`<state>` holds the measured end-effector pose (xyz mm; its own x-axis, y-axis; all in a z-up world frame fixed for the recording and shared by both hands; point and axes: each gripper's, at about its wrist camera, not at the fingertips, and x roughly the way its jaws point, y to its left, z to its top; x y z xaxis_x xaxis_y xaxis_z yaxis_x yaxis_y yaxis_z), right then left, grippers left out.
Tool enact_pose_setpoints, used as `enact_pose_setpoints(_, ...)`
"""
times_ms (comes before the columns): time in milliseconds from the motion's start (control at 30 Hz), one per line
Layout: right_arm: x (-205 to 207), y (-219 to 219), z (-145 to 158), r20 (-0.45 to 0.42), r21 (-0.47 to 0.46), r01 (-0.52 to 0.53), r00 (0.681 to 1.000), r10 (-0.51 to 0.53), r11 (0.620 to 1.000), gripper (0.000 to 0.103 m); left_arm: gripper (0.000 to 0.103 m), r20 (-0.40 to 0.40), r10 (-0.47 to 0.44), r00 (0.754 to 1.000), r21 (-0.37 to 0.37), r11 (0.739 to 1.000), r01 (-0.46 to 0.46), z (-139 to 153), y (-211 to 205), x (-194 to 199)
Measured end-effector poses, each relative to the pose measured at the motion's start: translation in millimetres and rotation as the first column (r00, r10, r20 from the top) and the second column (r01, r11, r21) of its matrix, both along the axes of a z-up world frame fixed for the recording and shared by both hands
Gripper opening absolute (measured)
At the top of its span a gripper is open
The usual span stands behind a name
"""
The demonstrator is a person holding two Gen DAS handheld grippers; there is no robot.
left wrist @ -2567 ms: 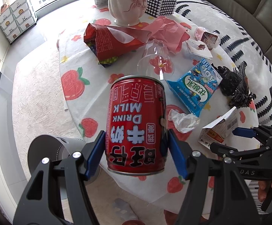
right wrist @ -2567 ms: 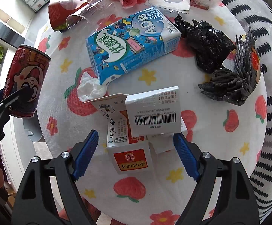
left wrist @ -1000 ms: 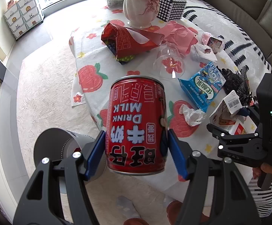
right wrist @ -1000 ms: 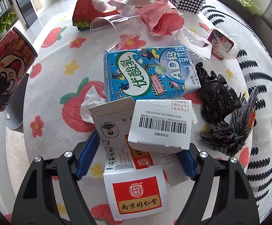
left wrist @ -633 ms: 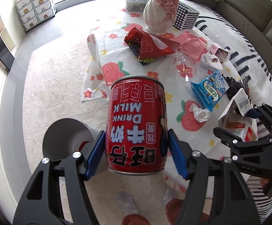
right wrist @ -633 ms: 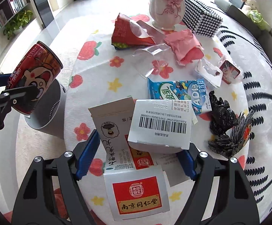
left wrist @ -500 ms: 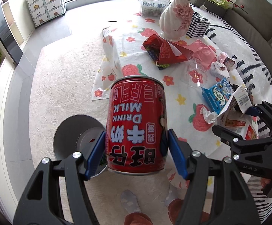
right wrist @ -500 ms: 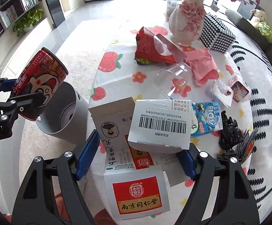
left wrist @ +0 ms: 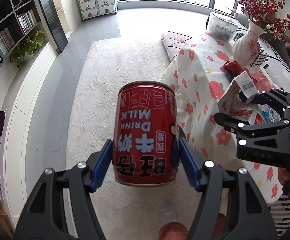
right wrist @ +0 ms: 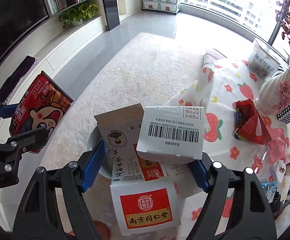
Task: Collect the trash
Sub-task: 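Drop the white box into the grey bin with the right tool while the left tool carries the can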
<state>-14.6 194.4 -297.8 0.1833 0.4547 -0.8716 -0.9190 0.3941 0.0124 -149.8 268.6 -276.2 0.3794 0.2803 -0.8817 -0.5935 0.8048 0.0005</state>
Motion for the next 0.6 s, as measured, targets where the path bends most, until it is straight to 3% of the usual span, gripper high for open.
enact_pose_setpoints(233,-31.3,51.6,-10.3,-0.005,-0.017,-0.085,0.996,0.085,0.996,0.077,0.066,0.003,0.096,0.995,-0.009,0.995,-0.096,0.5,20.2,-43.3)
enact_pose_setpoints(367,-41.8,73.1,-15.8,-0.002,-0.038,-0.120,0.993,0.120,0.992,0.085,0.066,0.008,0.129,0.992,-0.020,0.991,-0.129,-0.8,24.8,-57.0)
enact_pose_setpoints(600,-46.6,90.7,-25.0,0.003,-0.058,-0.141,0.990,0.142,0.988,0.087,0.066,0.009,0.158,0.987,-0.027,0.987,-0.158,-3.4,30.8,-70.6)
